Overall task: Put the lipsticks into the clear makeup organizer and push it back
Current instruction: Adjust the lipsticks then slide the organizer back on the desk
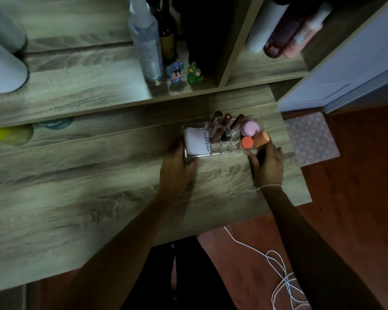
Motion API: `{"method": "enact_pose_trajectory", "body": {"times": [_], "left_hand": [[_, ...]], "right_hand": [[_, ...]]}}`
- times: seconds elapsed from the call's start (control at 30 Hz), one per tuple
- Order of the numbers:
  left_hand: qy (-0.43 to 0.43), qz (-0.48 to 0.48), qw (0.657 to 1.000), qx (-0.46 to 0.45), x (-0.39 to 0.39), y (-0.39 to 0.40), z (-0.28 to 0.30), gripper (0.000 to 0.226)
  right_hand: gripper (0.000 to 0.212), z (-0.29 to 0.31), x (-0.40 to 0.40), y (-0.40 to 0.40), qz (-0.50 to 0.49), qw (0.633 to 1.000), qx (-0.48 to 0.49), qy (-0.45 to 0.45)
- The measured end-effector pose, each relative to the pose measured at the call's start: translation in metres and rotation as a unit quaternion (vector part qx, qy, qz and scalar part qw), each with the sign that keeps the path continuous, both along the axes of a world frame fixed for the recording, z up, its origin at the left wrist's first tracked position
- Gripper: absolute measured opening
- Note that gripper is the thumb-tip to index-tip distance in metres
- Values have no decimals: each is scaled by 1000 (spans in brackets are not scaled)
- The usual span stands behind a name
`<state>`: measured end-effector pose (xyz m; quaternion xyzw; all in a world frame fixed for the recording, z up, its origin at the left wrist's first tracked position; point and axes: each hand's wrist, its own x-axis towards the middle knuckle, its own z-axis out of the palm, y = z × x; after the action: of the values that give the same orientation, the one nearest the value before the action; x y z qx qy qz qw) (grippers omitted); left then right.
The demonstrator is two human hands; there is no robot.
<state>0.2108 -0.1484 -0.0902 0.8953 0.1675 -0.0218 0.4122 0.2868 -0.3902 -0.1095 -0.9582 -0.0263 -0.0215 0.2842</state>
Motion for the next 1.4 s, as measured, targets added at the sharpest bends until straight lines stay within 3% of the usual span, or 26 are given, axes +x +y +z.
{"method": "enact_pose_trajectory", "body": {"times": [0.4,0.6,0.7,1.4], "left_hand": [[14,-20,1000,0,2,-16,-3,78],[22,-80,989,121,-19,-24,-10,85],[24,-83,986,141,-19,-26,-11,90],[30,-122,982,139,-9,-25,-13,91]], "right_hand": [[62,-2,-1,2,-63,998,11,0],[63,-5,-26,20,-74,996,-56,7],[64,-6,-28,22,-70,994,-85,21],[64,-2,-8,20,-67,994,-76,40]]}}
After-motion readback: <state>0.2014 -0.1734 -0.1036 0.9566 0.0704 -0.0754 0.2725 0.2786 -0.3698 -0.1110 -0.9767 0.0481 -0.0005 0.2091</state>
